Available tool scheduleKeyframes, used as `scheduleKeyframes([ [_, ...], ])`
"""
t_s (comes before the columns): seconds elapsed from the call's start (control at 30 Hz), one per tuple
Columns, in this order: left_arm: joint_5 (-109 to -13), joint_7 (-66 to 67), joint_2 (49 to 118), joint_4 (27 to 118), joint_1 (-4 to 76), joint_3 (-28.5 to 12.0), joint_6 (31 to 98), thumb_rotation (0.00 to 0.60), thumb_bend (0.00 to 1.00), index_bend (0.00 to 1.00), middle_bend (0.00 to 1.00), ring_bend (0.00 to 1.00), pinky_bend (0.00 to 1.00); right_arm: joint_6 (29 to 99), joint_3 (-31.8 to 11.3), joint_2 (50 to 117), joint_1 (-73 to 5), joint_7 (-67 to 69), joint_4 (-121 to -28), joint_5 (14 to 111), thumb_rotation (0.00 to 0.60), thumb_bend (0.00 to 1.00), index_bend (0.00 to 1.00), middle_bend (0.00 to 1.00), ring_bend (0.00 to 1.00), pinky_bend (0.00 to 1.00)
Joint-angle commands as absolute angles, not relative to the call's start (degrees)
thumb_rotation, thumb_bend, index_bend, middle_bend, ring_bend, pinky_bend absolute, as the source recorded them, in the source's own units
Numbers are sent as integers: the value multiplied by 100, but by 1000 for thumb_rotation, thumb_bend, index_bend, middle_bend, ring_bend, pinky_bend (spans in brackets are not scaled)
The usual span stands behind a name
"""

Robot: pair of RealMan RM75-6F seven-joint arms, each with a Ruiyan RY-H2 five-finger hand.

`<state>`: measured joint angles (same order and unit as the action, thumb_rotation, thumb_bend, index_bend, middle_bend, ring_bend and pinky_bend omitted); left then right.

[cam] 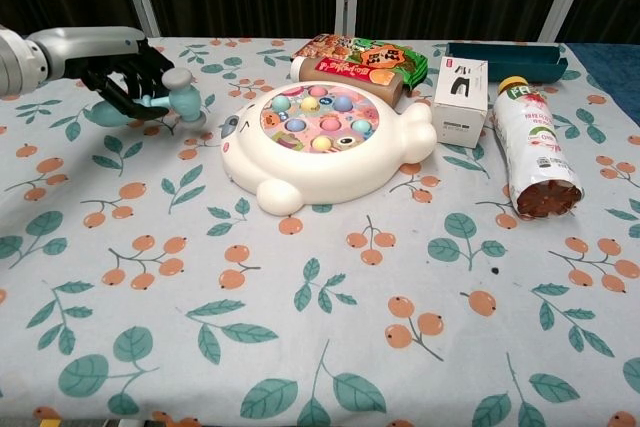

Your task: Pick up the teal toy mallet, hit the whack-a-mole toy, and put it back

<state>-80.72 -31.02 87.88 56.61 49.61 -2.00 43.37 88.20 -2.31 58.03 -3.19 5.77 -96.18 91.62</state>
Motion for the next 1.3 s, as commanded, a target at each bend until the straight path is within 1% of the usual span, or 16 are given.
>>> scheduleKeyframes([
  [0.03, -8216, -3197, 8952, 5429, 4886, -130, 4433, 526, 612, 567, 570, 433, 437, 8838, -228, 5802, -303, 549, -9641, 9153, 600, 173, 130, 204, 0, 0],
  [0.27, -8441, -3266, 9116, 5140, 4812, -3, 4528, 525, 598, 516, 513, 378, 402, 8851, -219, 5802, -282, 528, -9664, 9145, 600, 173, 130, 204, 0, 0],
  [0.4, -8500, -3320, 9161, 5053, 4773, 27, 4563, 524, 585, 451, 442, 313, 378, 8859, -217, 5806, -273, 531, -9659, 9140, 600, 173, 130, 204, 0, 0],
  [0.57, -8564, -3309, 9176, 5026, 4746, 46, 4609, 525, 539, 362, 392, 277, 362, 8868, -215, 5806, -272, 540, -9655, 9157, 600, 174, 130, 204, 0, 0],
  [0.83, -8635, -3232, 9173, 5057, 4676, 83, 4694, 534, 538, 335, 374, 265, 357, 8903, -214, 5812, -259, 563, -9639, 9179, 600, 174, 130, 204, 0, 0],
  [0.97, -8684, -3226, 9124, 5122, 4618, 123, 4766, 545, 531, 310, 340, 232, 335, 8920, -216, 5803, -252, 558, -9646, 9187, 600, 173, 130, 204, 0, 0],
  [1.07, -8705, -3240, 9058, 5205, 4580, 148, 4796, 546, 472, 292, 319, 214, 319, 8927, -211, 5802, -249, 555, -9650, 9199, 600, 174, 130, 205, 0, 0],
  [1.2, -8737, -3345, 8945, 5341, 4531, 193, 4812, 542, 337, 286, 319, 213, 311, 8954, -211, 5801, -237, 546, -9658, 9212, 600, 174, 130, 206, 0, 0],
  [1.3, -8772, -3428, 8884, 5417, 4482, 223, 4871, 547, 310, 299, 329, 213, 311, 8977, -209, 5796, -226, 523, -9675, 9227, 600, 175, 130, 206, 0, 0],
])
